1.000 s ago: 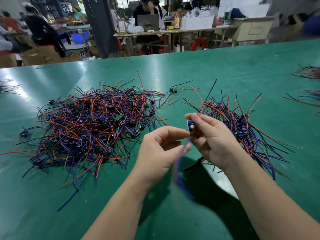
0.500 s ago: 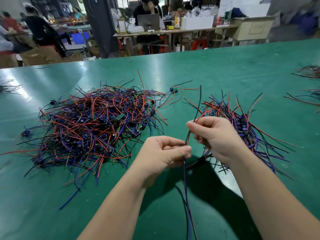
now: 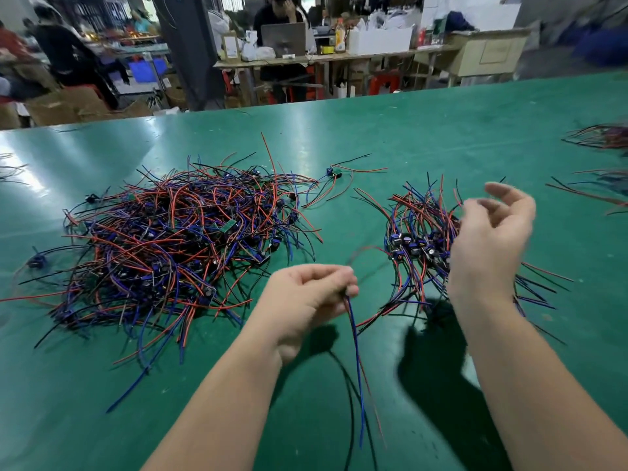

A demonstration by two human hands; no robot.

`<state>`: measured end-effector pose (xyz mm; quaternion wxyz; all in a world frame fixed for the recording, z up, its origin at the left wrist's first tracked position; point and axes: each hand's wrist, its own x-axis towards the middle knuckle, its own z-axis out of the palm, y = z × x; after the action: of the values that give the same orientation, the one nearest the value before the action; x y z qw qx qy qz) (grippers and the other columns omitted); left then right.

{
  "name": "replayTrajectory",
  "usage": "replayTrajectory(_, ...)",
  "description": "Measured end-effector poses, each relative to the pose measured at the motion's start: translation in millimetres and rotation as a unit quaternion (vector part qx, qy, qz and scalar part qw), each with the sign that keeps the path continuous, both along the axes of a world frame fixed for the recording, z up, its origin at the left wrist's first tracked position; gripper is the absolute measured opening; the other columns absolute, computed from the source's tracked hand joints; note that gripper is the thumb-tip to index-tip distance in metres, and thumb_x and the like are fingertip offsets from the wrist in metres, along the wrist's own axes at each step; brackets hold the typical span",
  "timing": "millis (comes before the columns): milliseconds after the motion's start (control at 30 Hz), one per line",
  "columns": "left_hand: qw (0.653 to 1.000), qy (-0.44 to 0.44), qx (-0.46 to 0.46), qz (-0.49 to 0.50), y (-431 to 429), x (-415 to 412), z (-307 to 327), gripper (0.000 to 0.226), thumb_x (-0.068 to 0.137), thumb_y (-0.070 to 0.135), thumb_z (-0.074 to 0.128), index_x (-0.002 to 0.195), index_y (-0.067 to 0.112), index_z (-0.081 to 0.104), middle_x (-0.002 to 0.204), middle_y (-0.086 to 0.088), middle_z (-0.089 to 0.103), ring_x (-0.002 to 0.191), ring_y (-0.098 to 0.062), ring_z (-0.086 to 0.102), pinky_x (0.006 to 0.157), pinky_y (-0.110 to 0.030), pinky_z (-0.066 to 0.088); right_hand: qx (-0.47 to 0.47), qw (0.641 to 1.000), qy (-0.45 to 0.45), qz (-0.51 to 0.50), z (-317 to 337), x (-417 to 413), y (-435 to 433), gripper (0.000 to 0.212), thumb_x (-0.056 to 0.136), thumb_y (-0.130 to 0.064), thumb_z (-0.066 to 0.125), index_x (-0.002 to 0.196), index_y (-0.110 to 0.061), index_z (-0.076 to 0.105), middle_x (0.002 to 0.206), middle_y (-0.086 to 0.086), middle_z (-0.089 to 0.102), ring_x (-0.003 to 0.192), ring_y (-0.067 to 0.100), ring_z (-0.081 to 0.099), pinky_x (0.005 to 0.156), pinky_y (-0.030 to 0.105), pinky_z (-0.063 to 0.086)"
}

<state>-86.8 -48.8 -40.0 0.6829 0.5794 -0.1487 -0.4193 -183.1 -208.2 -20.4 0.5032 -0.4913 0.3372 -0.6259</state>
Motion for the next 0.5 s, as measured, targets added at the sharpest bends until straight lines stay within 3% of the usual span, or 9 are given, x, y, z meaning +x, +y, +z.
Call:
replayTrajectory(67, 0.995, 0.058, -0.039, 0.071, -0.1, 8.0, 0.0, 0.016, 0.071, 0.017, 0.071, 0.084, 0.009, 0.067, 0.076, -0.004, 0.074, 0.065, -0.007, 0.070, 0.056, -0.017, 0.056, -0.121, 0.990, 0.073, -0.004, -2.0, 1.5, 16.8, 0.027, 0.081, -0.009, 0.053, 0.095, -0.032, 0.049, 0.100, 0.010, 0.054, 0.081, 0.008, 0.052, 0.072, 0.016, 0.041)
replayTrajectory(133, 0.989, 0.080, -0.061, 0.108, -0.1, 12.0, 0.2, 0.017, 0.072, 0.017, 0.070, 0.086, 0.008, 0.066, 0.075, -0.004, 0.074, 0.064, -0.007, 0.070, 0.056, -0.017, 0.056, -0.194, 0.967, 0.130, 0.101, -5.3, 6.1, 31.8, 0.021, 0.080, -0.009, 0.057, 0.093, -0.026, 0.055, 0.093, 0.010, 0.058, 0.079, 0.013, 0.055, 0.070, 0.021, 0.043)
replayTrajectory(200, 0.988, 0.075, -0.074, 0.113, -1.4, 10.9, -0.4, 0.025, 0.067, 0.020, 0.070, 0.087, 0.006, 0.065, 0.074, -0.005, 0.074, 0.062, -0.008, 0.070, 0.055, -0.018, 0.055, -0.228, 0.917, 0.204, 0.256, -10.9, 10.7, 45.1, 0.018, 0.079, -0.016, 0.065, 0.095, -0.026, 0.062, 0.086, 0.001, 0.062, 0.074, 0.011, 0.057, 0.066, 0.024, 0.047)
replayTrajectory(267, 0.990, 0.060, -0.086, 0.096, -3.0, 7.7, -1.3, 0.030, 0.068, 0.025, 0.067, 0.088, 0.002, 0.066, 0.073, -0.007, 0.073, 0.061, -0.009, 0.069, 0.054, -0.019, 0.054, -0.295, 0.859, 0.285, 0.306, -18.6, 13.5, 52.4, 0.017, 0.077, -0.022, 0.073, 0.094, -0.023, 0.070, 0.083, -0.004, 0.065, 0.075, 0.009, 0.060, 0.068, 0.023, 0.049)
replayTrajectory(300, 0.991, 0.052, -0.087, 0.089, -4.0, 6.2, -1.3, 0.034, 0.071, 0.029, 0.065, 0.089, 0.001, 0.065, 0.073, -0.008, 0.073, 0.060, -0.009, 0.068, 0.054, -0.020, 0.054, -0.317, 0.847, 0.302, 0.303, -20.9, 14.2, 53.6, 0.017, 0.076, -0.022, 0.076, 0.092, -0.019, 0.072, 0.082, -0.004, 0.066, 0.075, 0.009, 0.060, 0.070, 0.024, 0.050)
replayTrajectory(500, 0.995, 0.059, -0.075, 0.027, -1.7, 5.2, 4.3, 0.054, 0.093, 0.050, 0.042, 0.107, 0.002, 0.064, 0.088, -0.010, 0.074, 0.075, -0.016, 0.071, 0.064, -0.031, 0.059, -0.271, 0.876, 0.308, 0.253, -17.1, 10.1, 46.8, 0.012, 0.073, -0.017, 0.080, 0.079, -0.011, 0.072, 0.071, -0.004, 0.068, 0.064, 0.009, 0.062, 0.065, 0.029, 0.052)
